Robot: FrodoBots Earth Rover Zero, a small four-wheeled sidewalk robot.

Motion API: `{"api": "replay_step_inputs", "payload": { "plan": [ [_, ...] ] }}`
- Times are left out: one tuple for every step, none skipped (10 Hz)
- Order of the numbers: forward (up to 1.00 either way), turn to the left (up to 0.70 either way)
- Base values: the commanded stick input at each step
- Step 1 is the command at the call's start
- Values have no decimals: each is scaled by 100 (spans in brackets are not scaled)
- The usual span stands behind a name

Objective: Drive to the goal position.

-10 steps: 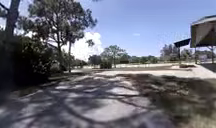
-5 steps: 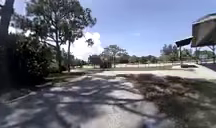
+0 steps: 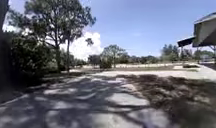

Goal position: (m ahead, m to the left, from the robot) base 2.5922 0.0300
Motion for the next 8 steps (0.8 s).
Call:
{"api": "replay_step_inputs", "payload": {
  "plan": [
    [50,0],
    [50,0],
    [50,0],
    [50,0],
    [50,0],
    [50,0],
    [50,0],
    [50,0]
  ]
}}
